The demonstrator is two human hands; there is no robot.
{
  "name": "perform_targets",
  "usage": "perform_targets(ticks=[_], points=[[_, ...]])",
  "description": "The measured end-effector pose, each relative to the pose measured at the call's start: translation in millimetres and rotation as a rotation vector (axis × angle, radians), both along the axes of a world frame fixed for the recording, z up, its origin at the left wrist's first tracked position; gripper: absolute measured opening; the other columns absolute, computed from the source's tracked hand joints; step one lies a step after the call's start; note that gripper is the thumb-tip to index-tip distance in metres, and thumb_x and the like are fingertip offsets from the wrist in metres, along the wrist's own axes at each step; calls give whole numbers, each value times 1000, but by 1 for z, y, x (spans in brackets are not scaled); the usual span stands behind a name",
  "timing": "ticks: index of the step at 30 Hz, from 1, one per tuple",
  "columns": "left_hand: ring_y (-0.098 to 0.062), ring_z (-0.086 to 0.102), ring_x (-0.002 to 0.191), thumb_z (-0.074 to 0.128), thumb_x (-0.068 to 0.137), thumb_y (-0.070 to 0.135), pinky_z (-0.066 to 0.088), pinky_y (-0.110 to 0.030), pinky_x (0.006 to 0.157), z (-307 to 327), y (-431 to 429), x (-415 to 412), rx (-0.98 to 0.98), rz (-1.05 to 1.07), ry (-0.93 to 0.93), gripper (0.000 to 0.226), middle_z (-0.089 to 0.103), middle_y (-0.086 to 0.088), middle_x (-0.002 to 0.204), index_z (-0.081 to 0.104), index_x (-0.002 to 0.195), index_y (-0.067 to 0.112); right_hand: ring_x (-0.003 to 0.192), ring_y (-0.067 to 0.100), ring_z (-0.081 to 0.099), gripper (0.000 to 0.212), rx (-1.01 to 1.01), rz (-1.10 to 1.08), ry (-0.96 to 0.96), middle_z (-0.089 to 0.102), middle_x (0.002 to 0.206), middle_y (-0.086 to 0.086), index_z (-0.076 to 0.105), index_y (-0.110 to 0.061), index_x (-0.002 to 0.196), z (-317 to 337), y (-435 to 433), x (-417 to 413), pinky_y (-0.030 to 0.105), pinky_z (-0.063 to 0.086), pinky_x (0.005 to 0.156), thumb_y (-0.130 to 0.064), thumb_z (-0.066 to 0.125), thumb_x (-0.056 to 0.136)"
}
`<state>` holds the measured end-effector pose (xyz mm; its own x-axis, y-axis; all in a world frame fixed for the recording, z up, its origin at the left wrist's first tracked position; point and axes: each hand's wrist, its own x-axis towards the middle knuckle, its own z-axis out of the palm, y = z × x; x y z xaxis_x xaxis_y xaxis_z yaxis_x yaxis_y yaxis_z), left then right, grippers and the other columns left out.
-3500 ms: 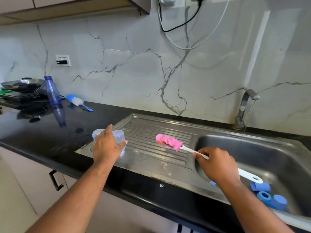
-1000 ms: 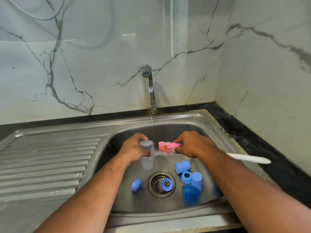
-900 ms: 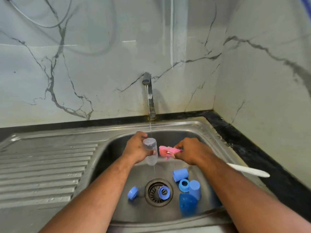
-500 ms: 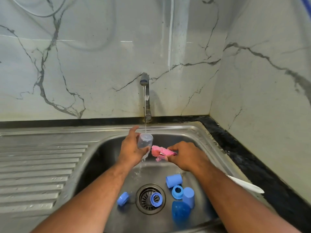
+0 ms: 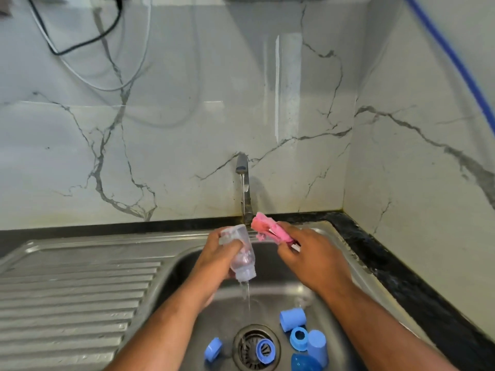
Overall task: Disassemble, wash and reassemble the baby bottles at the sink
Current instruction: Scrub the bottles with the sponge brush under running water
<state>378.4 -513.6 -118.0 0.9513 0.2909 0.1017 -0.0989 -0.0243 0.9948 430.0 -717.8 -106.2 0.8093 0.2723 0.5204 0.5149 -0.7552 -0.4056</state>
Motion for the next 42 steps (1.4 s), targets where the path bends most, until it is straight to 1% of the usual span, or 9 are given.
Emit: perform_targets(ticks=[4, 7, 10, 15, 23, 27, 33, 38, 42], points=[[-16, 70, 89, 73, 74, 19, 54, -28, 76, -10, 5, -23, 247, 16, 0, 50, 72, 1, 99, 54, 116, 38, 89, 4, 57, 42, 35, 67, -19, 66, 113, -16, 59, -43, 135, 2, 2, -10, 24, 45, 72, -45, 55, 93], [-10, 70, 91, 78, 68, 13, 54, -21, 75, -25, 16, -22, 431, 64, -1, 52, 71, 5, 97, 58, 110, 38, 85, 5, 57, 35, 31, 126, -43, 66, 104, -17, 67, -38, 120, 0, 7, -13, 22, 44, 69, -43, 50, 89], [0, 68, 86, 79, 72, 4, 54, -16, 74, -27, 18, -17, 546, 15, -33, 53, 70, 7, 98, 58, 110, 35, 86, 4, 55, 47, -5, 201, -13, 60, 104, -18, 54, -49, 138, -4, 10, -11, 19, 43, 71, -38, 47, 93], [-5, 71, 90, 78, 68, 12, 60, -32, 81, -31, 6, -10, 525, -2, -120, 61, 73, 8, 101, 59, 120, 38, 91, 1, 49, 56, -149, 253, 16, 44, 105, -21, 31, -59, 149, -8, 15, -13, 11, 33, 67, -52, 51, 97], [-3, 70, 89, 83, 67, 8, 59, -26, 79, -35, 13, -8, 554, -19, -125, 59, 72, 12, 99, 62, 114, 37, 77, 5, 55, 30, -108, 289, -56, 54, 90, -14, 69, -49, 119, -9, 16, -11, 17, 33, 59, -54, 63, 90], [-3, 69, 86, 81, 62, 16, 56, -22, 74, -37, 5, -6, 589, -82, -90, 60, 71, 12, 97, 62, 114, 39, 78, 6, 53, 32, -113, 151, -52, 53, 92, -12, 66, -50, 125, -6, 14, -10, 21, 35, 59, -50, 60, 94], [-7, 70, 86, 81, 59, 20, 60, -32, 79, -39, 10, -5, 508, -48, -72, 55, 73, 8, 96, 64, 109, 34, 76, 5, 57, 40, -33, 364, 103, 57, 85, -13, 72, -49, 113, -7, 18, -14, 31, 50, 65, -59, 56, 79], [-3, 68, 82, 79, 64, 17, 51, -19, 69, -38, -3, -8, 521, -167, -58, 59, 71, 10, 95, 62, 117, 38, 76, 5, 56, 31, 7, 251, 12, 57, 87, -10, 68, -49, 121, -6, 16, -15, 35, 51, 67, -42, 65, 91], [-11, 72, 94, 79, 61, 22, 60, -36, 85, -37, -1, -7, 444, -133, -68, 57, 74, 8, 101, 64, 113, 41, 75, 7, 58, 29, 24, 386, 62, 58, 85, -10, 69, -48, 114, -3, 21, -22, 39, 53, 67, -49, 62, 86]])
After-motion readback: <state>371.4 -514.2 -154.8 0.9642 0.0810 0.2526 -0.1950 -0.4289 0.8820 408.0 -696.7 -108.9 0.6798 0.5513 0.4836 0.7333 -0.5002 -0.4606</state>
